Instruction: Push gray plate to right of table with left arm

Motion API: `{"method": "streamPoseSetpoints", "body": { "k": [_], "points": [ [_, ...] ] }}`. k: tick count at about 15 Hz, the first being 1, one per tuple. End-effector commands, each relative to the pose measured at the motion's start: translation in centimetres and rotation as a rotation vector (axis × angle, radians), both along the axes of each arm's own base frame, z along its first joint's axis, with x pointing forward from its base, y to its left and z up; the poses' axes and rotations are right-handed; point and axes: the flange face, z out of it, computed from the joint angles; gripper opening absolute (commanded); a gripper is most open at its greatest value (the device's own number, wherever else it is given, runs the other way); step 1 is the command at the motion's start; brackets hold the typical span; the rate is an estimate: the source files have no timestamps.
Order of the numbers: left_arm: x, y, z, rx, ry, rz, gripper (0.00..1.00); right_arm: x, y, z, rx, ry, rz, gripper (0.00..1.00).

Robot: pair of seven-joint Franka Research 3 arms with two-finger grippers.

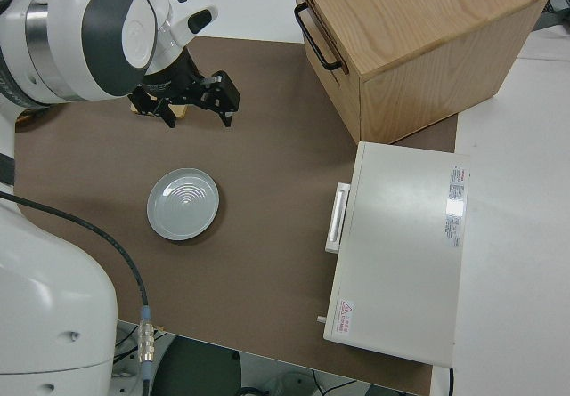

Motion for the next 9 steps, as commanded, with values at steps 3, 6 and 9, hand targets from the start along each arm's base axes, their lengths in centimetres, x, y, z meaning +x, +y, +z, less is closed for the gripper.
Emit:
{"method": "streamPoseSetpoints", "body": {
  "k": [3, 6, 9],
  "points": [
    [0.56, 0.3, -2.08, -0.01, -0.024, 0.0, 1.0, -0.24, -0.24, 0.4, 0.009, 0.005, -0.006, 0.983],
    [0.52, 0.38, -2.09, -0.009, -0.027, 0.005, 1.0, -0.26, -0.16, 0.4, 0.009, 0.005, -0.006, 0.983],
    [0.38, 0.11, -2.17, -0.01, -0.017, 0.0, 1.0, -0.26, -0.17, 0.4, 0.009, 0.005, -0.005, 0.983]
  ]
}}
